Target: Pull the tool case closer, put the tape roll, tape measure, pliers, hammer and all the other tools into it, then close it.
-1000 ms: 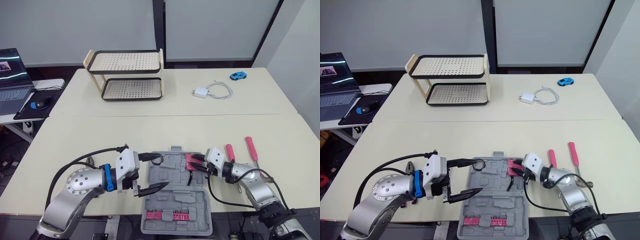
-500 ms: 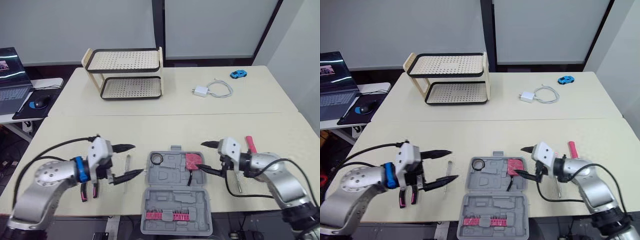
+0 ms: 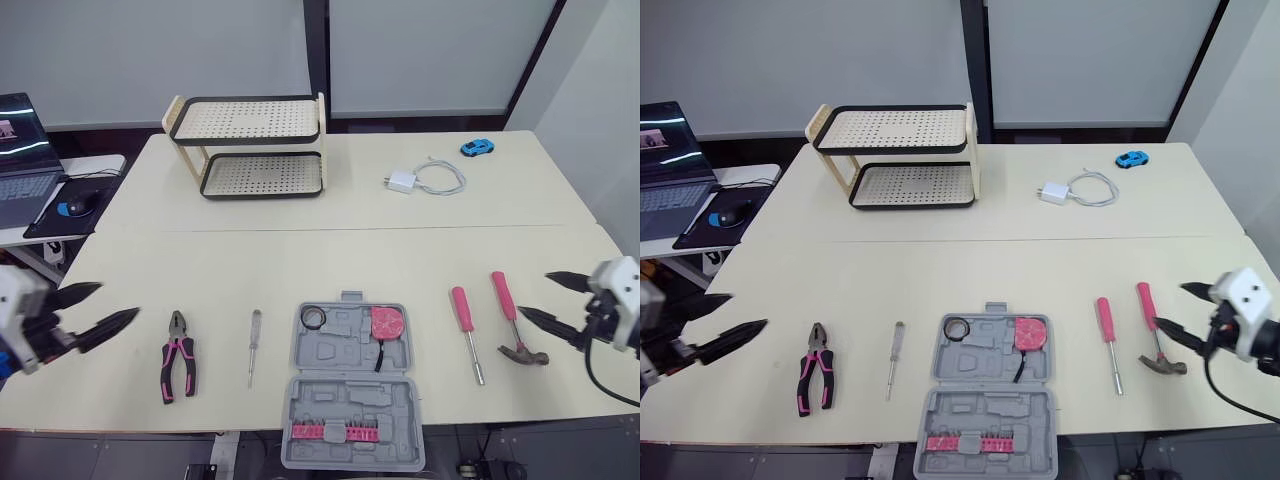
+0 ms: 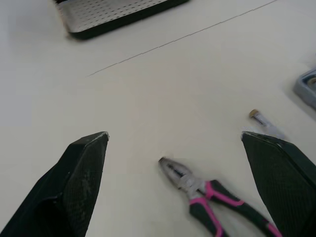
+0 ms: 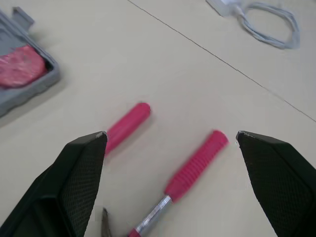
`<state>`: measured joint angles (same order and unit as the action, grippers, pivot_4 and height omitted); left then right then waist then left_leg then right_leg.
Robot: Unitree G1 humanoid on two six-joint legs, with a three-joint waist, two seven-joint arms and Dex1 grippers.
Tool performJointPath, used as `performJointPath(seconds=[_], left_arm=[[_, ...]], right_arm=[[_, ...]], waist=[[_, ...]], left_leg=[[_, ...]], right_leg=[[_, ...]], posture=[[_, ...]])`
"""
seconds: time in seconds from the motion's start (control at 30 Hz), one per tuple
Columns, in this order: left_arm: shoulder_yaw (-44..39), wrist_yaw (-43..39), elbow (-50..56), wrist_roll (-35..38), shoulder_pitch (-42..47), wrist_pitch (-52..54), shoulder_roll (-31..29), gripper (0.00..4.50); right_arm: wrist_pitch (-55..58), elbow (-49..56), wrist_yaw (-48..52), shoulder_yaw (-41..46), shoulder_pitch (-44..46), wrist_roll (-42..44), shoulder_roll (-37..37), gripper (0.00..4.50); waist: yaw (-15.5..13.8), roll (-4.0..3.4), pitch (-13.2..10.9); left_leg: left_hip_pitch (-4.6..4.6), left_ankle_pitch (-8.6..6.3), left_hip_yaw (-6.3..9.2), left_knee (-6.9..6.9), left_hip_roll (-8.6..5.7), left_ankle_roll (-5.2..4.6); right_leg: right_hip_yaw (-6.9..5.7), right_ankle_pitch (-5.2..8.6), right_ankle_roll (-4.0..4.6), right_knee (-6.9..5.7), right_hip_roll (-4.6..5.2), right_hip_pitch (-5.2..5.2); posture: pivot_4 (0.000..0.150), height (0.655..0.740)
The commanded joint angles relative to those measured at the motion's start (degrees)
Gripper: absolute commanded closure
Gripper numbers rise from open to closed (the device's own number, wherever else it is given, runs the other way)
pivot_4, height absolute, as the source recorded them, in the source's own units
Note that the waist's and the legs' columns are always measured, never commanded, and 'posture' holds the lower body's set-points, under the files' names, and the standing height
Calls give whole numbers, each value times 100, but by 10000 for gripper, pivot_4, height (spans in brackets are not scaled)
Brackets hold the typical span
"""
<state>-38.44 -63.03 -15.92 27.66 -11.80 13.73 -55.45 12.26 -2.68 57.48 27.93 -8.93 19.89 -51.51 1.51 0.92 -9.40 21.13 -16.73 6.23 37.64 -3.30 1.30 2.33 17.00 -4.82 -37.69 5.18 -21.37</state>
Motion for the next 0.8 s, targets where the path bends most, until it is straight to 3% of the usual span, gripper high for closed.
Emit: performJointPath(seconds=[0.03, 0.17, 0.33, 0.5, 0.67, 0.8], left_arm=[[-191, -66, -1330, -299, 198, -573, -320, 0], [-10, -124, -2267, -544, 396, -980, -503, 0], [12, -92, -2491, -577, 506, -1039, -499, 0], [-89, 25, -1891, -378, 419, -679, -340, 0], [-352, -276, -671, 242, -59, 446, -282, 0], [-406, -727, -120, 526, -490, 1382, -552, 0]], right_arm=[[-753, -1008, -44, 372, -50, -264, -151, 211], [-1117, -1675, -81, 319, 125, -385, -211, 211], [-1102, -1921, -223, 192, 462, -432, -187, 211], [-1279, -1914, -464, 68, 601, -676, -162, 211], [-1171, -1311, -95, -58, 567, -386, -147, 211], [429, -150, 865, -195, 158, 443, -634, 211]], waist=[[6, 1, -1], [28, 2, -2], [36, 1, -1], [34, 2, -1], [34, 1, -2], [37, -6, -5]], left_leg=[[-3, 0, -4, -6, 0, 0], [-16, 1, -7, -23, 3, 1], [-28, 3, -13, -58, 8, 5], [-25, 3, -13, -63, 7, 5], [-24, 3, -16, -63, 6, 5], [-23, 3, -15, -64, 11, 5]], right_leg=[[2, 0, 0, 1, 0, 0], [3, 0, 0, 1, 1, 0], [5, 0, 0, -2, 2, -4], [4, 0, 0, -1, 5, -10], [7, 0, 0, 1, 9, -10], [6, 1, 1, 0, 6, -9]], posture=[[1500, 7400], [1500, 7400], [1500, 7400], [1500, 7400], [1500, 7400], [1500, 7400]])
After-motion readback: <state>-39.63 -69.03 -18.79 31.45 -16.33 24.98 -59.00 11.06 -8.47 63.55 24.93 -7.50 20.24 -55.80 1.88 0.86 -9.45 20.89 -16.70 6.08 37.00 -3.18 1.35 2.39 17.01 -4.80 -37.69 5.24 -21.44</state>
